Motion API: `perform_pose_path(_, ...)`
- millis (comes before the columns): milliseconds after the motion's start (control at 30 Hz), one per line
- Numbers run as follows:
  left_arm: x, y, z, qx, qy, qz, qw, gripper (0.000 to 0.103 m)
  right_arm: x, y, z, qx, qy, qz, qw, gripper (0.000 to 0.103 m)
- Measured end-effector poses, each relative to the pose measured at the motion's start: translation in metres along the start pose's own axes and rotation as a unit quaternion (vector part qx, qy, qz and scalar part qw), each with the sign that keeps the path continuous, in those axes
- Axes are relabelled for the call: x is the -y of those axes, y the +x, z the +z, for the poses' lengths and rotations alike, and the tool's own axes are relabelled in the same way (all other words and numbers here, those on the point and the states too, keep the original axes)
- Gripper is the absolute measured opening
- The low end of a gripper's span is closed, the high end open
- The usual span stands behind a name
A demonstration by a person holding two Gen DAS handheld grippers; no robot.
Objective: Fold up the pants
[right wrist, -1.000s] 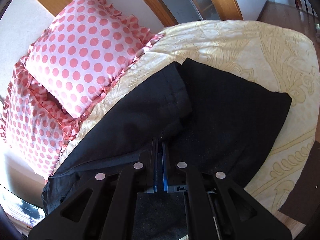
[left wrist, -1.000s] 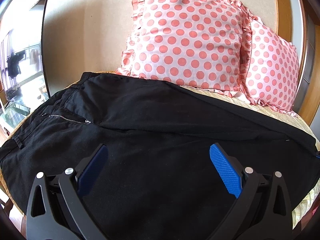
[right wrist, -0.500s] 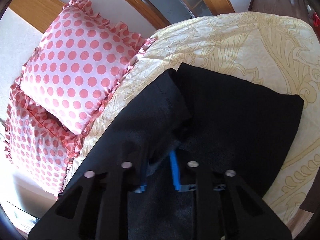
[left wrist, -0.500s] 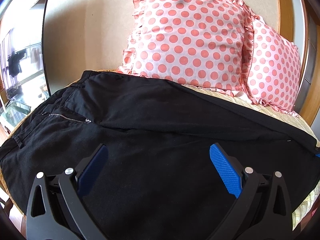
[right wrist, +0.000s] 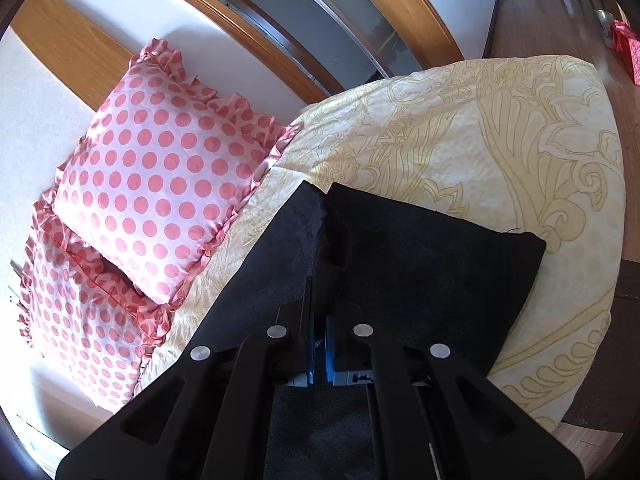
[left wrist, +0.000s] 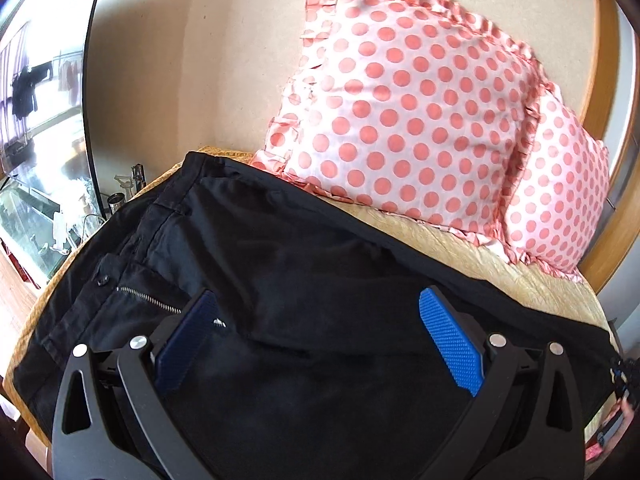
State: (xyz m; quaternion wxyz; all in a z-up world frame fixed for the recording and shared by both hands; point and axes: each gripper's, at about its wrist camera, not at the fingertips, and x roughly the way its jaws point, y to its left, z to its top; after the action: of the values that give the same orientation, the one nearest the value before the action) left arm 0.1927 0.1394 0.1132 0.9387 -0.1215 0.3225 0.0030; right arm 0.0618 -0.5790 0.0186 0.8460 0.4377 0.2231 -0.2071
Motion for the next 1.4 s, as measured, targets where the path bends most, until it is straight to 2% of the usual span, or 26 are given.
perform_pose_path(100,-0.02,0.039,0.04,-0.043,-0.046,0.004,0.998,0.101,0.004,0.005,-0.002,-0.006,0.003,-0.001,1.0,0.004)
perform_pose_path(233,-0.043,0.101,0.086,-0.089,-0.113,0.013,0.9895,0.101,0.009,0.012,-0.005,-0.015,0.003,-0.006,1.0,0.004)
perform_pose_path(267,-0.047,0.118,0.095,-0.101,-0.125,0.021,0.9868,0.099,0.009,0.014,-0.005,-0.016,0.003,-0.008,1.0,0.004)
perform_pose_path(300,-0.051,0.136,0.102,-0.116,-0.136,0.031,0.9834,0.09,0.01,0.015,-0.006,-0.017,0.003,-0.009,1.0,0.004)
perform_pose_path(400,-0.063,0.182,0.113,-0.162,-0.176,0.058,0.9692,0.075,0.008,0.016,-0.005,-0.017,-0.005,-0.012,1.0,0.004)
perform_pose_path(500,-0.071,0.211,0.115,-0.184,-0.206,0.086,0.9572,0.074,0.004,0.014,-0.004,-0.015,-0.024,-0.014,1.0,0.004)
perform_pose_path(633,-0.076,0.228,0.117,-0.186,-0.217,0.116,0.9511,0.074,0.0,0.014,-0.002,-0.015,-0.04,-0.017,0.999,0.004)
perform_pose_path(667,-0.078,0.229,0.118,-0.184,-0.219,0.123,0.9503,0.068,0.0,0.014,-0.002,-0.015,-0.041,-0.017,0.999,0.004)
perform_pose_path(733,-0.082,0.231,0.118,-0.186,-0.217,0.135,0.9488,0.049,0.0,0.015,-0.002,-0.016,-0.042,-0.016,0.999,0.004)
perform_pose_path(767,-0.083,0.232,0.118,-0.185,-0.218,0.136,0.9486,0.029,0.0,0.016,-0.002,-0.017,-0.043,-0.016,0.999,0.004)
perform_pose_path(833,-0.088,0.227,0.114,-0.18,-0.236,0.102,0.9493,0.01,-0.001,0.016,-0.002,-0.016,-0.045,-0.016,0.999,0.004)
perform_pose_path(933,-0.094,0.21,0.112,-0.161,-0.248,0.088,0.9513,0.007,-0.002,0.015,0.0,-0.015,-0.047,-0.013,0.999,0.004)
perform_pose_path(1067,-0.096,0.161,0.113,-0.121,-0.232,0.066,0.963,0.005,-0.007,0.01,0.005,-0.007,-0.06,-0.005,0.998,0.004)
perform_pose_path(1133,-0.099,0.127,0.111,-0.103,-0.225,0.043,0.9679,0.005,-0.011,0.006,0.009,-0.002,-0.067,0.002,0.998,0.004)
perform_pose_path(1233,-0.105,0.068,0.102,-0.075,-0.227,0.008,0.971,0.005,-0.017,-0.001,0.015,0.004,-0.073,0.018,0.997,0.004)
perform_pose_path(1400,-0.119,-0.034,0.061,-0.031,-0.223,-0.023,0.9741,0.005,-0.018,-0.016,0.025,0.022,-0.072,0.03,0.997,0.004)
